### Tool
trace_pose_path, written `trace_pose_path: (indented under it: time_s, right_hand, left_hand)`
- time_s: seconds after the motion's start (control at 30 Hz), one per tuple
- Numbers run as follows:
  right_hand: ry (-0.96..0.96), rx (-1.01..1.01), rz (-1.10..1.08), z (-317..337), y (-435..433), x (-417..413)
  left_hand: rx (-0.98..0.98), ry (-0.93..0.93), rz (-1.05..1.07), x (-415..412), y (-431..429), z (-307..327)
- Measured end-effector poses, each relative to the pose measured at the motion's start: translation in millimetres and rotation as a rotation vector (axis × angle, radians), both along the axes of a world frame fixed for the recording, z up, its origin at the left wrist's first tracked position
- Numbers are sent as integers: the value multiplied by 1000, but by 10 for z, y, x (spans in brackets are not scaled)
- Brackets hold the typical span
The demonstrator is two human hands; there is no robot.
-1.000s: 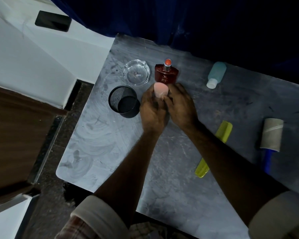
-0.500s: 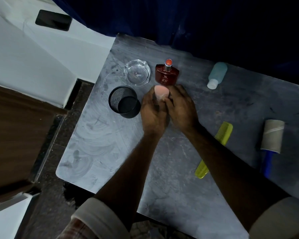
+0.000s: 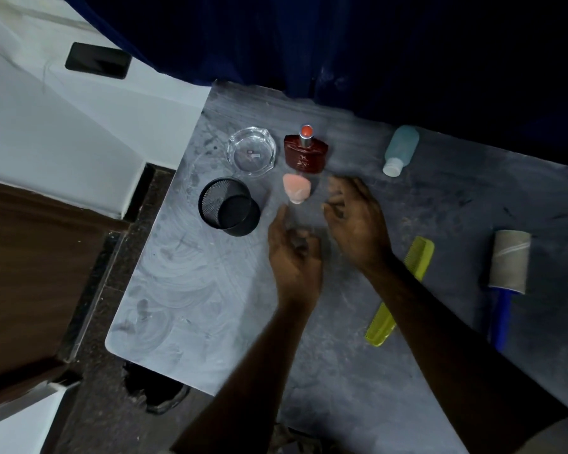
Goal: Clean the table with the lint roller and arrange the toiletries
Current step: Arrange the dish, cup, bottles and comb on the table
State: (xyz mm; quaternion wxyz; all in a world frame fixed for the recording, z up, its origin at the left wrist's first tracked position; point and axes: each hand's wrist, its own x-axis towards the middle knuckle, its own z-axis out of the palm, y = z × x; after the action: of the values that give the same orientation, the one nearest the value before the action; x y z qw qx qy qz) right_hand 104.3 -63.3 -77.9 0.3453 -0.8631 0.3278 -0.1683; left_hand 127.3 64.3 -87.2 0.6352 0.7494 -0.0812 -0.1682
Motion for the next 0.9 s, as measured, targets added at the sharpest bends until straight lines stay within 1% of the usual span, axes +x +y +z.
trace_pose_path:
  time_s: [0.07,0.17,0.27,0.33,0.4,0.53,0.57,0.67,0.73,0.77,0.83,0.9]
  right_hand:
    - [-36,5,-76,29,-51,-129]
    - [-73,38,-222,122,-162,-345]
    - [-133,47,-397,154,-379,-529]
    - [-159,40,-458,97,-567,-620]
    - [-184,61,-485,27,-728,-692]
    - [-227,121,-506,-9,-897,-799]
    - [-234,146,-509,-2,-919,-805]
    - [-209,231,-506,-15,-1001,-820]
    - [-198,323,-508,-14,-1044,-828]
    - [-213,384,-514,15,-1053,-838]
    - [-264,514,-541,73,-1041,-870]
    - [-234,570,-524,202,-959,-956]
  left_hand:
    - [13,-9,-51,-224,17,98]
    - [-35,-53,-258,-398,-154,202]
    - [4,-110,-347,-291,-628,296]
    - [60,-208,-376,-94,-1002,298]
    - [157,-296,-465,123,-1355,243]
    - [575,-529,-646,404,-1881,142]
    - [634,-540,-666,431,-1963,115]
    - [720,-465,-660,428,-2088,91]
    - [697,-420,-611,362,-2047,130]
    - [651,-390,-582,299,-1984,158]
    - [510,-308,-534,121,-1763,228]
    - [349,-244,-519,-104,-1442,289]
